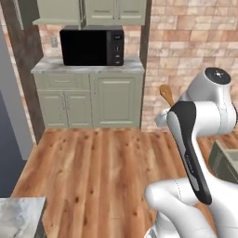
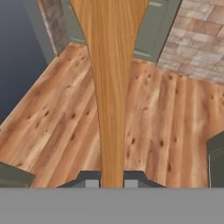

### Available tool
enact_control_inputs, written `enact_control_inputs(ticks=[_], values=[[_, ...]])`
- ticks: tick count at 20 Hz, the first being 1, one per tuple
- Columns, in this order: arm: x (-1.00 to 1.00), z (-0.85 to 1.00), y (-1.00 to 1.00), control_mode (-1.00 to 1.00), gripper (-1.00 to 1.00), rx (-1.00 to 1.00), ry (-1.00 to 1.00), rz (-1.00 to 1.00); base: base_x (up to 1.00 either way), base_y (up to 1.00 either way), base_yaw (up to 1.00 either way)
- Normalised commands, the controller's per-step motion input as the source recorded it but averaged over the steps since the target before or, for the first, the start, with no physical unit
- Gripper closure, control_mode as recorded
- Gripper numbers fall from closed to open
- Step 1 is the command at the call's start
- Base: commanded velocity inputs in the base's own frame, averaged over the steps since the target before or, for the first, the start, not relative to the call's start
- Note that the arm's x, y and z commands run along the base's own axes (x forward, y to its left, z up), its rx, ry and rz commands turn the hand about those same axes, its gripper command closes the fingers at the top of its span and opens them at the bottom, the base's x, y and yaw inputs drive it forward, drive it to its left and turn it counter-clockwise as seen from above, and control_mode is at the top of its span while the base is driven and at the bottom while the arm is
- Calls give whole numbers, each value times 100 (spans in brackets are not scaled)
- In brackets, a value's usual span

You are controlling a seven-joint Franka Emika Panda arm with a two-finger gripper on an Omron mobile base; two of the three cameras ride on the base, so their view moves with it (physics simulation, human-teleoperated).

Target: Organize the utensils by type. Pick up the wooden spoons from the counter and place them in the open cabinet. Then pick up the metallic utensils from the counter and place them in the open drawer.

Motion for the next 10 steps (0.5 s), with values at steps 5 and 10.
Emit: enact_control_inputs(ticks=[5, 10], values=[[0, 0, 0, 100, 100, 0, 0, 0, 100, 0, -2], [0, 0, 0, 100, 100, 0, 0, 0, 100, 1, 0]])
